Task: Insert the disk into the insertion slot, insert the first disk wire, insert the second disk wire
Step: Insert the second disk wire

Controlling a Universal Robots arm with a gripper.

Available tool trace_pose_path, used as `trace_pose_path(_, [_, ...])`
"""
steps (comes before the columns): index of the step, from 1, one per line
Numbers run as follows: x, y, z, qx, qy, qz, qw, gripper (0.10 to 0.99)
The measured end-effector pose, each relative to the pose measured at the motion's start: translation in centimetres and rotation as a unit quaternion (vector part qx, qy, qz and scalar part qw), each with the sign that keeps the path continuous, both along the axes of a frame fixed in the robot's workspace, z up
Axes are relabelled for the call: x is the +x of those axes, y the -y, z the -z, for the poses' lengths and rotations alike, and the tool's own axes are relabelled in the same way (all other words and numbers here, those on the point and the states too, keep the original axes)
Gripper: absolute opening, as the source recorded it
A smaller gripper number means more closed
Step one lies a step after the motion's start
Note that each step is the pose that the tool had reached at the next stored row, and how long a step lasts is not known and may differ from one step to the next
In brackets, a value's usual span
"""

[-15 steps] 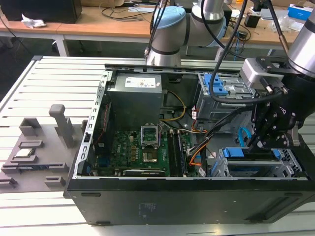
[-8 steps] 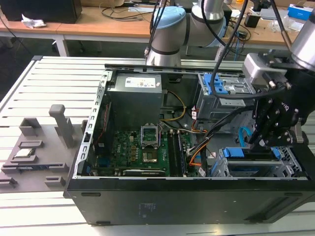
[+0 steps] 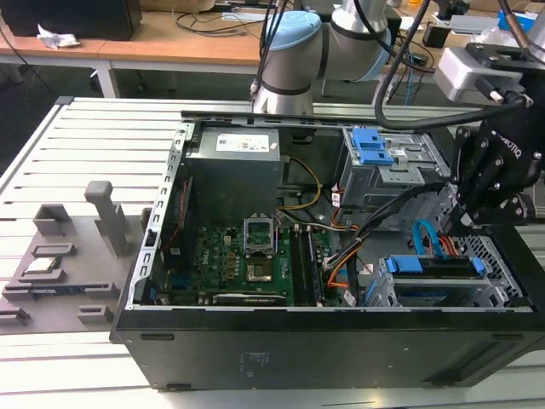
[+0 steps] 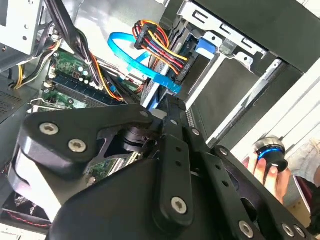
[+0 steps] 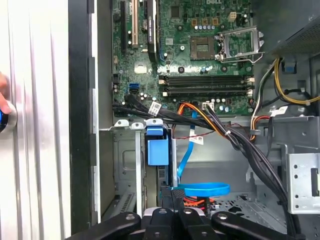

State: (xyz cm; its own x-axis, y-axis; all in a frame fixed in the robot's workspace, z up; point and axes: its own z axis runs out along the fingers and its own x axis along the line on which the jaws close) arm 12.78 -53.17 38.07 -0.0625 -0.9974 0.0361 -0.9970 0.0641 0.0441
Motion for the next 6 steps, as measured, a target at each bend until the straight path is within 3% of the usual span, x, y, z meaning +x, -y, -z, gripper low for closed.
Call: trace_pose_path(6, [0.00,0.00,-0.02,0.0000,0.0000,0.000,1.0000,0.106])
